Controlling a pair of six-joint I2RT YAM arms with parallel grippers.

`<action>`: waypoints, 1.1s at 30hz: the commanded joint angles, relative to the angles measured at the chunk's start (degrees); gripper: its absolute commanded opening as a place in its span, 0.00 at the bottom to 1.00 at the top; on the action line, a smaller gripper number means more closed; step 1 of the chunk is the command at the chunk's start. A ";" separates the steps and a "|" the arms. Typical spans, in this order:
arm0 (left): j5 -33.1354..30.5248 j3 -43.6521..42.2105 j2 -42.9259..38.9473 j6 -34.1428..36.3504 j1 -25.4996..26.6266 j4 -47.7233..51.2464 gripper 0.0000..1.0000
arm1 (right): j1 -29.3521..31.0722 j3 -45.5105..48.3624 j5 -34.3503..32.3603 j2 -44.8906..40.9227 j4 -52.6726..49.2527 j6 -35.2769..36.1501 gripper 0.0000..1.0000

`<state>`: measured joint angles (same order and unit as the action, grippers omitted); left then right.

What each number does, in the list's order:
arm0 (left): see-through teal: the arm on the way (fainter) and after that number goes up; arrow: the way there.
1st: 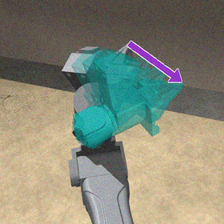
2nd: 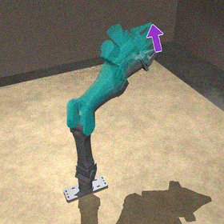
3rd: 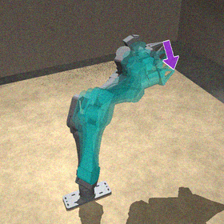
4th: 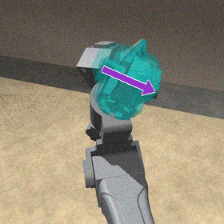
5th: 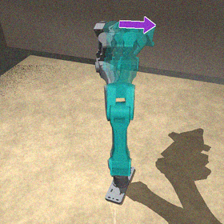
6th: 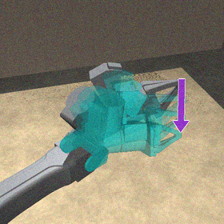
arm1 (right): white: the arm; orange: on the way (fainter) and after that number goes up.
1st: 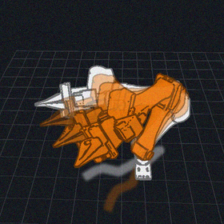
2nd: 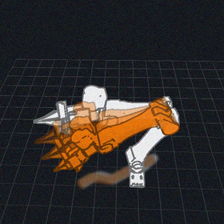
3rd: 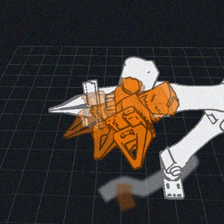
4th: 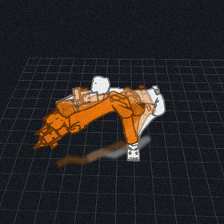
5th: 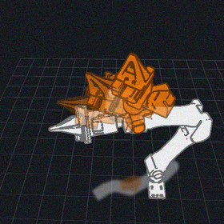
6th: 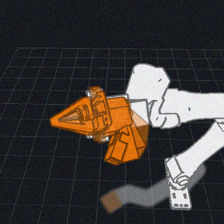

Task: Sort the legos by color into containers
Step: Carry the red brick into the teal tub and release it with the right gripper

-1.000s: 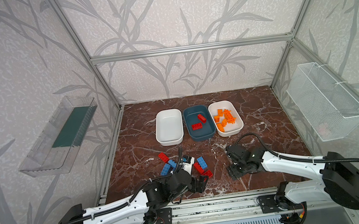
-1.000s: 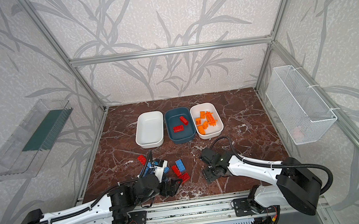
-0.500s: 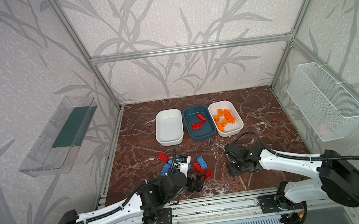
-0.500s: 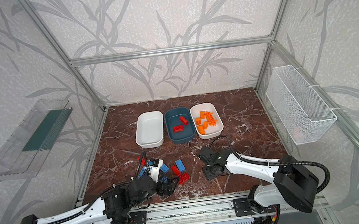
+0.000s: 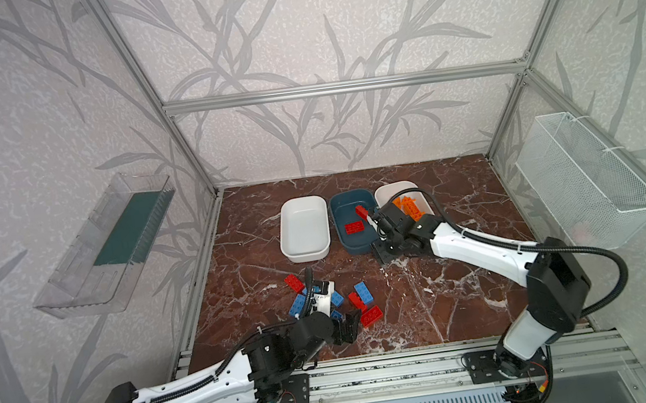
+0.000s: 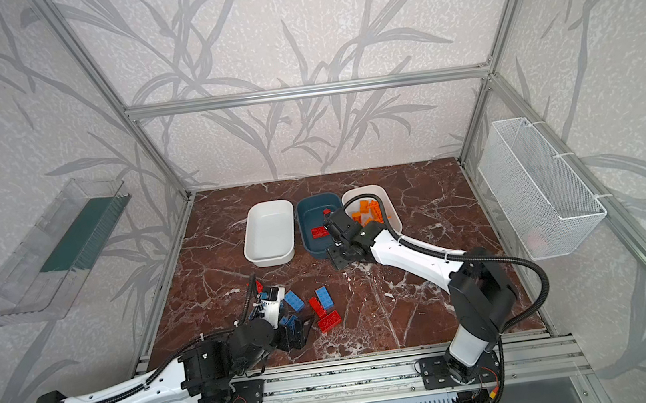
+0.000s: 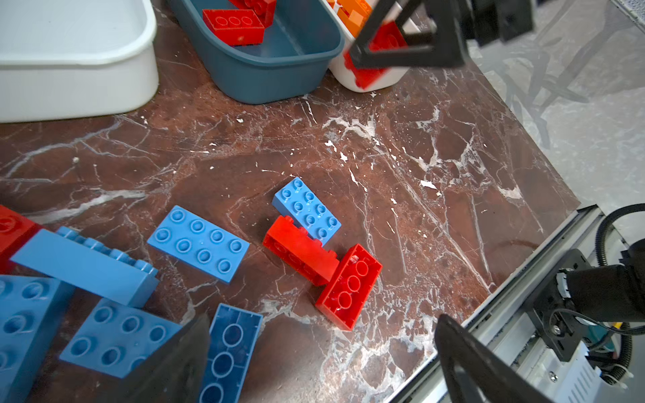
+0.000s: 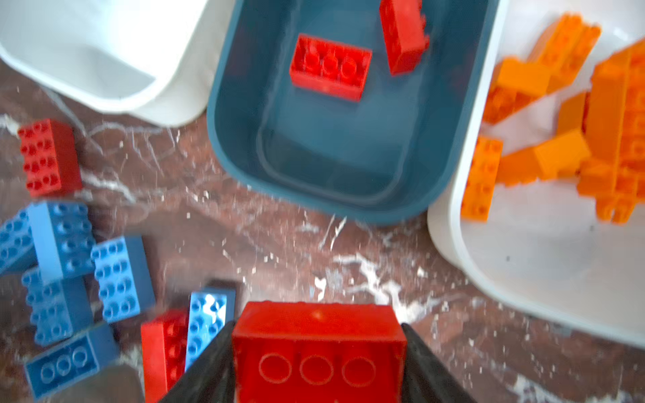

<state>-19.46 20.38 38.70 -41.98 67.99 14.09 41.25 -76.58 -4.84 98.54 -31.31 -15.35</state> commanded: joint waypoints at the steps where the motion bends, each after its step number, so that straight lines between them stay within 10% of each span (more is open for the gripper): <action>1: -3.28 1.25 -0.08 3.03 -1.16 2.37 0.99 | -2.27 -8.70 1.65 7.46 -1.02 4.32 0.47; 10: 8.64 4.42 6.54 7.98 -16.87 -1.11 0.99 | -6.38 -39.80 4.21 31.05 -10.00 7.71 0.48; 21: 11.49 7.23 12.71 9.04 -20.26 -2.08 0.99 | -7.49 -73.99 6.44 50.29 -27.83 8.32 0.80; 33: 13.65 3.59 -0.75 4.61 -20.26 4.63 0.99 | -2.72 -37.33 6.34 23.72 -14.89 5.95 0.83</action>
<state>-7.16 25.28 41.04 -35.79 47.92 14.31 36.93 -119.50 0.69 130.21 -50.54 -8.05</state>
